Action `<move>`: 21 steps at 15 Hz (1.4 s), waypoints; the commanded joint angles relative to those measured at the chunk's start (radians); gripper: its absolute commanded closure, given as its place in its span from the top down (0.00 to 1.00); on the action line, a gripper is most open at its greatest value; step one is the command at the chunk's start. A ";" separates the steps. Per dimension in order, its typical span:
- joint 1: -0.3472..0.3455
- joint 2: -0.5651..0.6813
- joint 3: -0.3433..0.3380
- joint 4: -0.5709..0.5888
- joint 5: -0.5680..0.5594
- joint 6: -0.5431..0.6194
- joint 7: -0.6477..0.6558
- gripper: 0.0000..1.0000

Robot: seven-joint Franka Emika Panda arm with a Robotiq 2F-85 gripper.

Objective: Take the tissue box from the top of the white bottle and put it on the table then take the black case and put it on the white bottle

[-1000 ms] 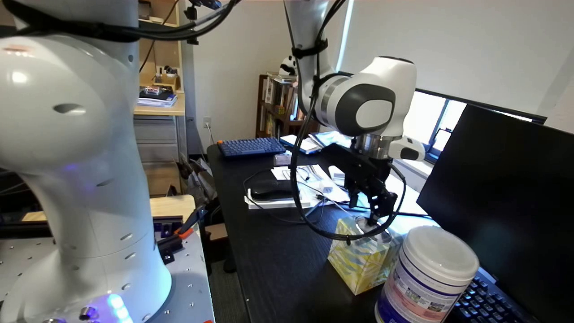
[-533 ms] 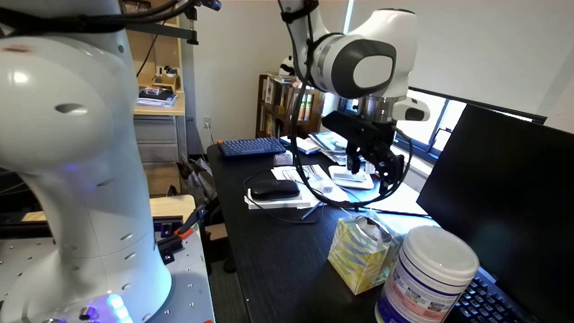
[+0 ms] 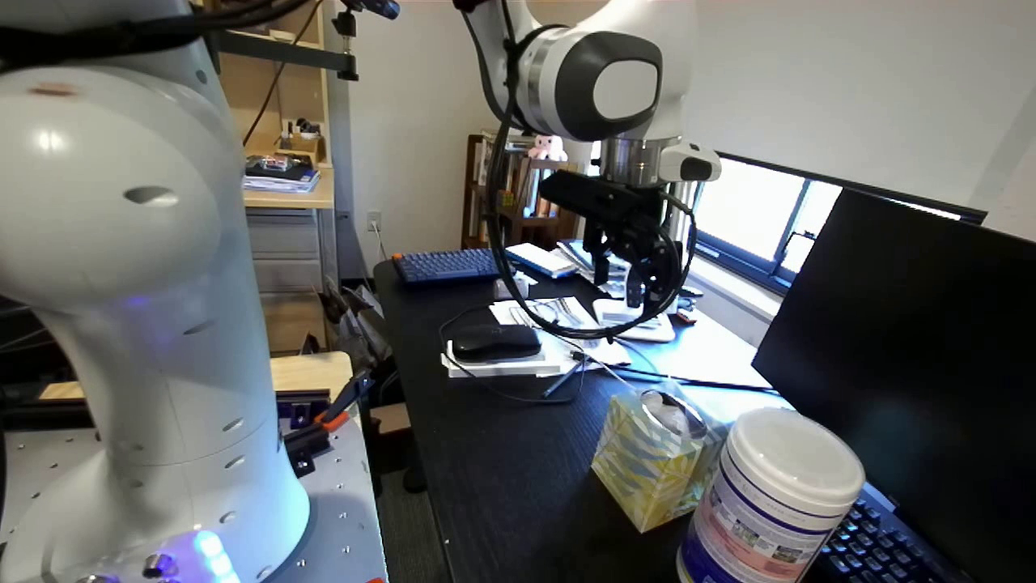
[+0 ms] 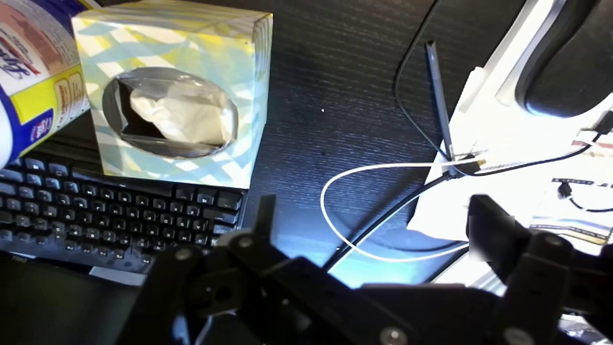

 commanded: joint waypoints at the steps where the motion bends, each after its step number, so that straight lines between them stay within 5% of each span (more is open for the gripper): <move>1: 0.001 -0.001 -0.001 0.001 -0.001 -0.002 0.001 1.00; 6: -0.020 0.010 0.024 -0.002 -0.058 0.018 0.105 1.00; 12: 0.068 0.158 0.087 0.015 0.031 0.129 0.162 1.00; 16: 0.107 0.297 0.118 0.053 -0.007 0.235 0.202 1.00; 21: 0.201 0.466 0.079 0.129 -0.065 0.310 0.295 1.00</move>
